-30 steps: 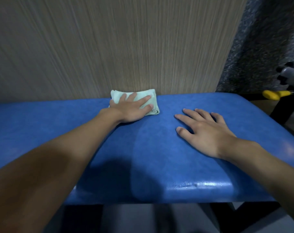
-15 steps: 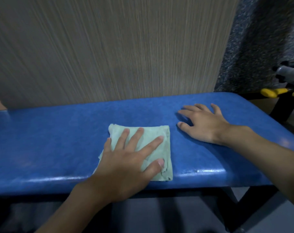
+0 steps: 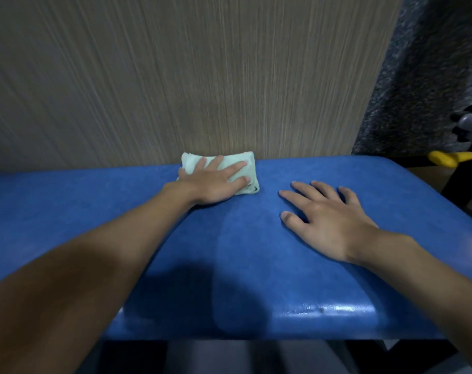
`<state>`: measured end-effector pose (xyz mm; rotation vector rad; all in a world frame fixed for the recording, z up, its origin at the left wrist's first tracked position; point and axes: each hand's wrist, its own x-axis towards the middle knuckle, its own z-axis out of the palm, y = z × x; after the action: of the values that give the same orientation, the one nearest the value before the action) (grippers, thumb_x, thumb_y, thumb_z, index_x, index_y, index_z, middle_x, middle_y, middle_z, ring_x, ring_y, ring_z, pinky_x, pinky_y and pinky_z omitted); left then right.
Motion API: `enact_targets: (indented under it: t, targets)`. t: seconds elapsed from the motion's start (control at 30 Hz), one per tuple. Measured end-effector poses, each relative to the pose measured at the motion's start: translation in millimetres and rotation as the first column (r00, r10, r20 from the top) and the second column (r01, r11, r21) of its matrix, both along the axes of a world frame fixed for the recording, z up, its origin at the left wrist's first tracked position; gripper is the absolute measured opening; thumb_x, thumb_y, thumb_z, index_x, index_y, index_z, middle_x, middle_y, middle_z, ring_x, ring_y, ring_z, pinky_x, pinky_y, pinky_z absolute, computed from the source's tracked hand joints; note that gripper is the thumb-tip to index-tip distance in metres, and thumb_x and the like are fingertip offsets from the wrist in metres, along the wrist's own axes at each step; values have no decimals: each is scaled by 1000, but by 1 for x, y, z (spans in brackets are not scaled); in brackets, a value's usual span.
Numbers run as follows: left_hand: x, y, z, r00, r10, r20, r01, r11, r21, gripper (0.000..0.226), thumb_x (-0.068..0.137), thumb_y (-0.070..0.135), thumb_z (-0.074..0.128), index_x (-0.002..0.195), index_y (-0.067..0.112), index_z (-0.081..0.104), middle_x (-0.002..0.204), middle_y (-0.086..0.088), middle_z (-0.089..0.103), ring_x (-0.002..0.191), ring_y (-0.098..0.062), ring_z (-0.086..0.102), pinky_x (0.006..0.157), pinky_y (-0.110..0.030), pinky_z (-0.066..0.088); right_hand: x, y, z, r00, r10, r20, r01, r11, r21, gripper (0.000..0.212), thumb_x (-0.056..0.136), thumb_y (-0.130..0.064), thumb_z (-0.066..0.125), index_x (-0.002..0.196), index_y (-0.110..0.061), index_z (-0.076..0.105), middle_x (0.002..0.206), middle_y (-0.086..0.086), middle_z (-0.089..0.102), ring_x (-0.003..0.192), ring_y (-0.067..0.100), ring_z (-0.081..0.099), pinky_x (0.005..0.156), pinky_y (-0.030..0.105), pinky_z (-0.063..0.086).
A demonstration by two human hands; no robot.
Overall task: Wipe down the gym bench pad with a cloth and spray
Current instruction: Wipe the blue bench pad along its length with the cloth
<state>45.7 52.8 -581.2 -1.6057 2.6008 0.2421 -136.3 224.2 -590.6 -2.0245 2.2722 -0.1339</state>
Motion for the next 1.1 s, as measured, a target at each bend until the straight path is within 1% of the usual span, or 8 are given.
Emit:
enact_targets:
  t: [0.13,0.23,0.5,0.67,0.73,0.8,0.9,1.1]
  targets:
    - [-4,-12,0,1000,29,5,-29,1000,1,60,81,85,9,139,74,-2,166,15,-5,153,-22,-11,114,-64,-6,-1,0,-1,1000,0,13,0,1000,-11,63,92,-64,14,153,-44,15,163,-17,7,150,12,-1,120,49,-2]
    - [3,6,-1,1000,18,1,-18,1000,0,58,86,81,11,140,71,-4,166,12,-10,152,-24,-13,116,-63,-6,-1,1,-1,1000,-2,19,3,1000,-7,63,92,-64,14,153,-45,16,163,-17,7,150,13,-1,120,49,-2]
    - [56,131,-9,995,-100,-18,98,993,-64,55,89,76,12,138,72,-13,165,11,-15,151,-21,-17,118,-59,-6,2,3,3,1000,-10,29,10,1000,-4,61,95,-63,19,153,-44,19,163,-15,10,150,13,3,120,50,1]
    - [80,194,-10,996,-90,-21,87,991,-105,69,67,80,-4,133,73,-21,164,15,-18,150,-18,-21,119,-57,-7,5,0,12,999,-6,-39,5,1000,-17,55,98,-59,26,149,-40,30,162,-12,17,150,17,7,118,55,-3]
    - [79,190,-10,996,-85,-33,81,990,-115,69,66,81,-4,133,73,-20,164,15,-16,151,-18,-19,119,-58,-6,9,-4,13,1000,1,-5,-2,998,-59,55,99,-58,27,151,-39,28,163,-12,15,151,17,5,118,56,-4]
    - [77,176,-10,995,-93,-35,89,991,-96,66,72,84,2,135,73,-16,165,15,-14,151,-18,-17,118,-59,-6,14,-7,9,999,10,52,-9,1000,-20,58,98,-59,24,153,-42,20,164,-14,10,151,16,2,119,54,-3]
    - [68,138,-10,995,-93,-28,91,994,-55,58,84,81,13,137,73,-11,165,15,-13,151,-18,-17,118,-60,-7,16,-10,0,1000,9,20,-9,1000,23,59,97,-61,17,154,-42,15,165,-14,5,151,16,-1,119,53,-3]
    - [35,35,-5,1000,-30,0,30,999,-21,57,88,80,14,141,71,-2,166,13,-11,152,-22,-13,116,-62,-5,15,-10,-3,1000,14,-3,-14,1000,9,61,95,-62,12,154,-43,13,164,-16,3,151,14,-3,120,51,-3]
